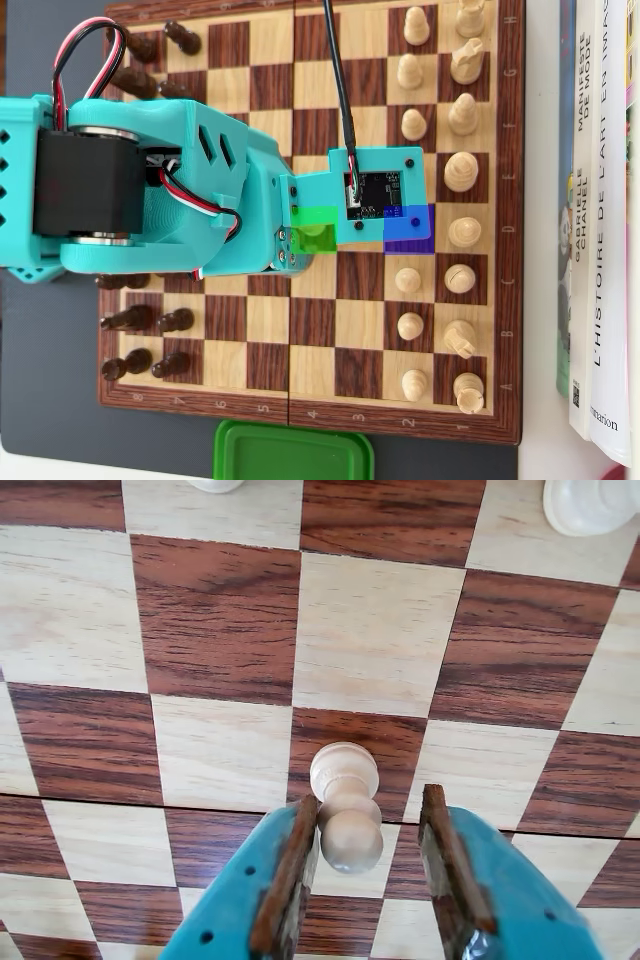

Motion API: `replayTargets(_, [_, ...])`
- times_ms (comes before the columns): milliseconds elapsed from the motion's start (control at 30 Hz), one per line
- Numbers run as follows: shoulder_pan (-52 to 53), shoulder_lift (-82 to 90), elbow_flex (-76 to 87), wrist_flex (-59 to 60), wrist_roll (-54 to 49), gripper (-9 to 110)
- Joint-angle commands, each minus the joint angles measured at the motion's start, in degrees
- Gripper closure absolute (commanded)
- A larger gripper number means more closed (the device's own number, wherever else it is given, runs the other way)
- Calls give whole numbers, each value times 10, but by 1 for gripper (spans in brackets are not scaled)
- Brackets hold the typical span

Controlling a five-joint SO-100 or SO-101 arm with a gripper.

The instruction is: Play chess

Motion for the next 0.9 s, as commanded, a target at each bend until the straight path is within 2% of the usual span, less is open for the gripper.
replayTargets(0, [-4,41,-19,0,2,86])
replayTargets(267, [-18,87,-14,4,2,86])
replayTargets(867, [-11,320,59,-23,2,86])
